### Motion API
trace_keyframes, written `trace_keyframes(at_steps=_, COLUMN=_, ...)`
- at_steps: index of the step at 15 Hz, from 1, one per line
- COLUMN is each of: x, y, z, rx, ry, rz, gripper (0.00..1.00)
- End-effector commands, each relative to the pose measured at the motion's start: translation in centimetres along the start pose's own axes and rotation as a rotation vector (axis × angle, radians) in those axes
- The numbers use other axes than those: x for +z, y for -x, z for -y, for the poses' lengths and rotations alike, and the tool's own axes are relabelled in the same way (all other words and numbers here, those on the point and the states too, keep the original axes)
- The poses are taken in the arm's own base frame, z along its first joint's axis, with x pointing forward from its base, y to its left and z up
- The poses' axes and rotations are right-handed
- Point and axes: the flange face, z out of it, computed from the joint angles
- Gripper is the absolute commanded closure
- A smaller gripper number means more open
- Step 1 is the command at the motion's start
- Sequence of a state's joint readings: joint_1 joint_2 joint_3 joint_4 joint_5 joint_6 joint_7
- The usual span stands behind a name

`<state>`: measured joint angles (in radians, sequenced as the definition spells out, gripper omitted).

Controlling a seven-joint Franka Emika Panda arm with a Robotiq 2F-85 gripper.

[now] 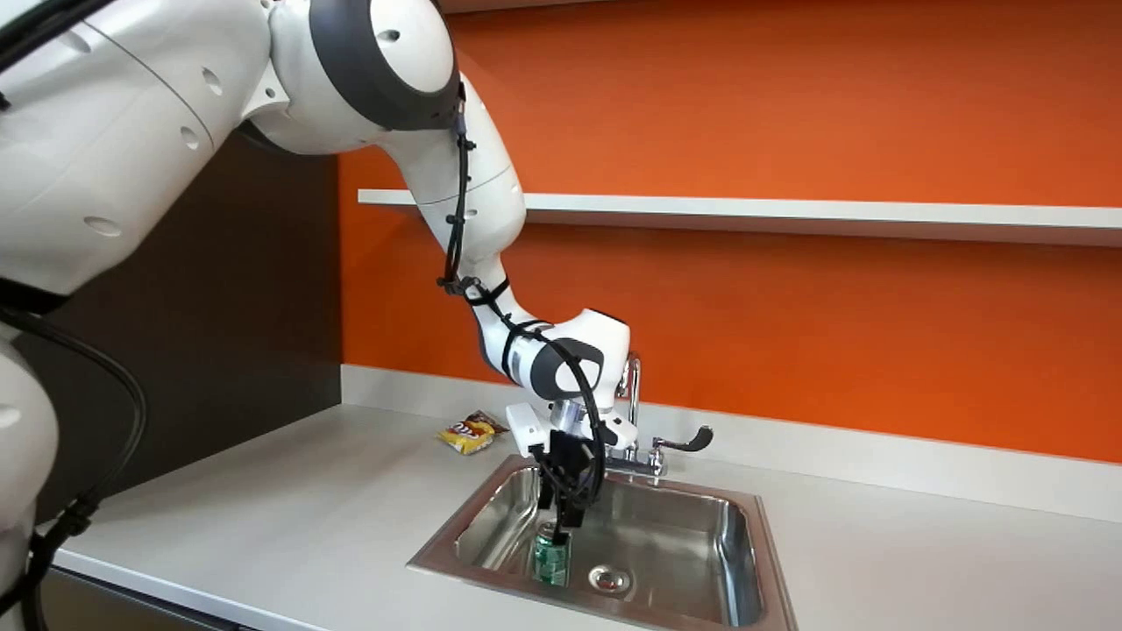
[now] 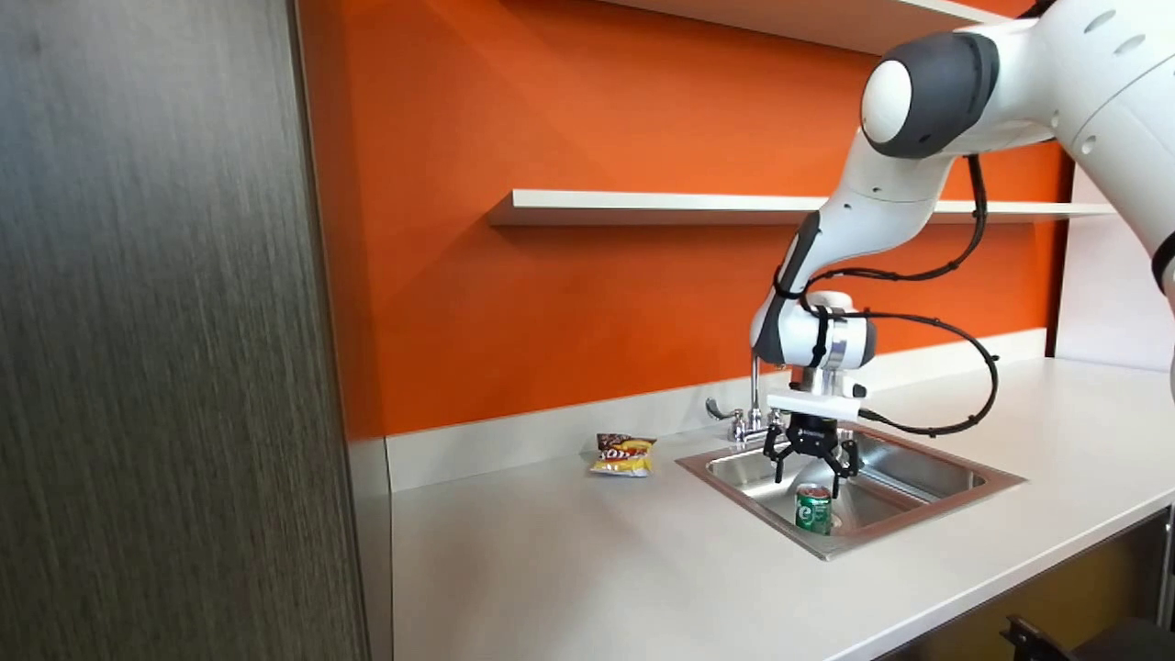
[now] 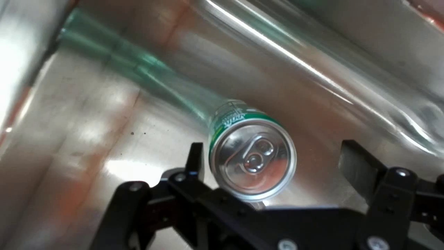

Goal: Put the green can in the sink

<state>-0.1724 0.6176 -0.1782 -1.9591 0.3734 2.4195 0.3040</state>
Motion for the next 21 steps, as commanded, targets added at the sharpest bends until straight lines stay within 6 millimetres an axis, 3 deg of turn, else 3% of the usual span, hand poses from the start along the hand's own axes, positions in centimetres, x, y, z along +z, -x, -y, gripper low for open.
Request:
trace_keyframes(at_steps=1, x=-3.8, y=2.3, z=-0.4, rx=0.027, ry=-0.024, rz=-0.018, gripper=0.0)
trace_keyframes(at_steps=4, x=-6.5, y=4.1, z=-1.3, rx=0.011, ry=-0.027, rz=-0.011, gripper=0.0)
trace_keyframes(at_steps=9, x=-9.7, y=9.0, z=-0.8, rx=-0.252, ry=0.093, rz=0.055, gripper=0.0)
trace_keyframes(at_steps=14, x=-11.8, y=16.2, z=0.7, rx=-0.501, ry=0.209, rz=-0.018, gripper=0.0)
trace_keyframes(at_steps=20, x=-11.4, y=25.9, z=0.4, rx=-0.682, ry=0.226, rz=-0.01, gripper=0.0)
trace_keyframes(at_steps=21, x=-10.8, y=23.1, z=1.8, rx=-0.629, ry=0.243, rz=-0.003, gripper=0.0)
